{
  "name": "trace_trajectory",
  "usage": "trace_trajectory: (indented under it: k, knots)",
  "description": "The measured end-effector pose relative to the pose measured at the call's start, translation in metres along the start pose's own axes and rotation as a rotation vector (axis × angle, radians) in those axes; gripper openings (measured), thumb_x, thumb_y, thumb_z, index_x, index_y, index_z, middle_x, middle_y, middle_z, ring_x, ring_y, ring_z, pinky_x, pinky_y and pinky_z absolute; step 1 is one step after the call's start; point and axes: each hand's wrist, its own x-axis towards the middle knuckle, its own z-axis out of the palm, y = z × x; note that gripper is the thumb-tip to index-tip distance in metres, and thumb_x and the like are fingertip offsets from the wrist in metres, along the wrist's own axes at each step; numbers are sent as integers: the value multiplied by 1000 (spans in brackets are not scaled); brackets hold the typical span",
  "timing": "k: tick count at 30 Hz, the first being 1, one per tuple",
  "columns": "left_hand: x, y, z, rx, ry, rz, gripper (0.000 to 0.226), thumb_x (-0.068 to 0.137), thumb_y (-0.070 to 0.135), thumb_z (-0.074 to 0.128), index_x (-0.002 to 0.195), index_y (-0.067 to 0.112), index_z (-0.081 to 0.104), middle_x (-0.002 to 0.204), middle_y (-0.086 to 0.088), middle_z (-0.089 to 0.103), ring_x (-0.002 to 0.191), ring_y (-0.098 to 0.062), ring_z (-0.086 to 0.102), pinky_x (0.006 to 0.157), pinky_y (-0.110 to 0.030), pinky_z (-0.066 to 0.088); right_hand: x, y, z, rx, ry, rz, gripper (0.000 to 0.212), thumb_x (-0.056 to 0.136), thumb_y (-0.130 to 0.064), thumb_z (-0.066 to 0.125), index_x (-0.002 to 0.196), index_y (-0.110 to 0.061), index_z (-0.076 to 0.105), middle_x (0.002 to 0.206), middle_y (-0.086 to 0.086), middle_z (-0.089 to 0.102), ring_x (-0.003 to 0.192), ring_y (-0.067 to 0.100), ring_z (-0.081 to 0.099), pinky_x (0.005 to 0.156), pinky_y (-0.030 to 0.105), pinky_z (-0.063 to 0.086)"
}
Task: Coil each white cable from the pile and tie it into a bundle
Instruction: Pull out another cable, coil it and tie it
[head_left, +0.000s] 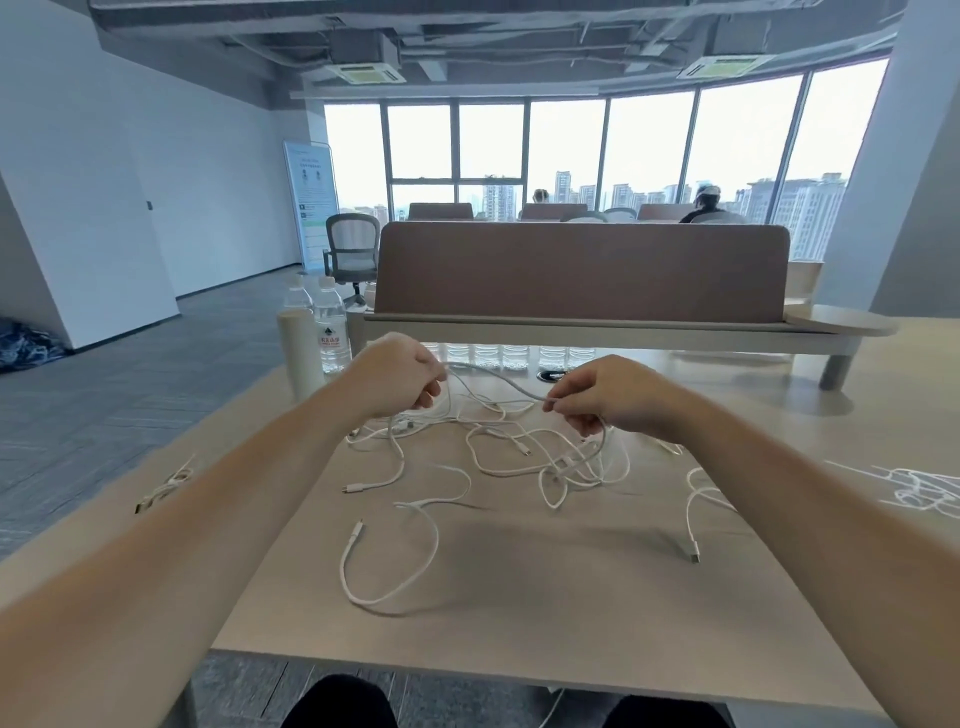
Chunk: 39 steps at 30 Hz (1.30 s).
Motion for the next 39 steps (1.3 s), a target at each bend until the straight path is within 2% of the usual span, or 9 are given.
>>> trace_trajectory:
  k: [3, 5, 11, 14, 19, 23, 26, 30, 39]
  knots:
    - [1, 4, 4, 344, 80, 77, 44, 95, 8, 48, 138, 9, 56, 144, -17, 55, 119, -27, 59, 96, -36, 46, 4, -8, -2, -162, 14, -16, 13, 92, -16, 67, 90, -20, 79, 60, -1, 66, 55, 13, 53, 63, 28, 44]
    - [-3, 12, 6, 358, 72, 155, 54, 95, 13, 51, 149, 16, 46, 155, -7, 45, 139, -25, 44, 110, -36, 37, 7, -17, -2, -230, 29, -38, 11, 92, -21, 68, 90, -24, 79, 59, -5, 65, 56, 14, 52, 62, 28, 43]
    - [-7, 35, 30, 455, -35, 427, 30, 95, 39, 61, 117, 22, 69, 120, 2, 66, 118, -21, 57, 99, -35, 44, 7, -41, 4, -244, -23, -148, 11, 93, -21, 68, 90, -21, 78, 59, -5, 62, 54, 14, 47, 54, 24, 39]
    - [-5, 39, 32, 433, -118, 352, 25, 97, 34, 58, 88, 15, 71, 79, 0, 62, 78, -20, 60, 69, -32, 45, 10, -41, 6, -238, 28, -177, 8, 92, -18, 69, 87, -18, 76, 61, -5, 64, 50, 7, 50, 53, 18, 39]
    - [-6, 36, 26, 175, -67, 251, 27, 100, 16, 50, 81, 11, 68, 63, 5, 54, 55, -9, 50, 59, -28, 44, 11, -24, 5, -108, 68, -81, 9, 88, -1, 67, 94, -7, 69, 73, 4, 73, 64, 15, 71, 64, 23, 54]
    - [-7, 27, 21, 18, -77, 161, 23, 104, 16, 45, 91, 9, 63, 54, -2, 59, 46, -18, 51, 59, -37, 54, 9, -16, 4, -150, 197, -9, 15, 92, -26, 71, 83, -13, 73, 68, -4, 67, 59, 10, 58, 58, 22, 41]
    - [-12, 26, 22, -167, -144, 48, 19, 104, 5, 38, 104, 9, 57, 73, -13, 67, 52, -20, 61, 56, -26, 53, 8, -21, 5, -94, 232, 9, 24, 93, -30, 70, 77, -13, 72, 58, -4, 59, 51, 11, 47, 53, 23, 36]
    - [-5, 25, 35, -330, -175, -20, 24, 99, -2, 36, 111, 5, 56, 97, -12, 67, 82, -26, 66, 80, -38, 53, 12, -33, 17, 69, 193, -5, 21, 97, -18, 64, 83, -3, 69, 65, 7, 70, 57, 17, 58, 56, 28, 45]
    - [-5, 28, 48, -768, -175, -121, 29, 106, 11, 41, 117, -6, 63, 91, -15, 72, 101, -40, 71, 95, -48, 53, 18, -57, 36, 207, 277, -73, 11, 90, -8, 71, 89, -2, 61, 67, 13, 72, 49, 15, 60, 49, 21, 46]
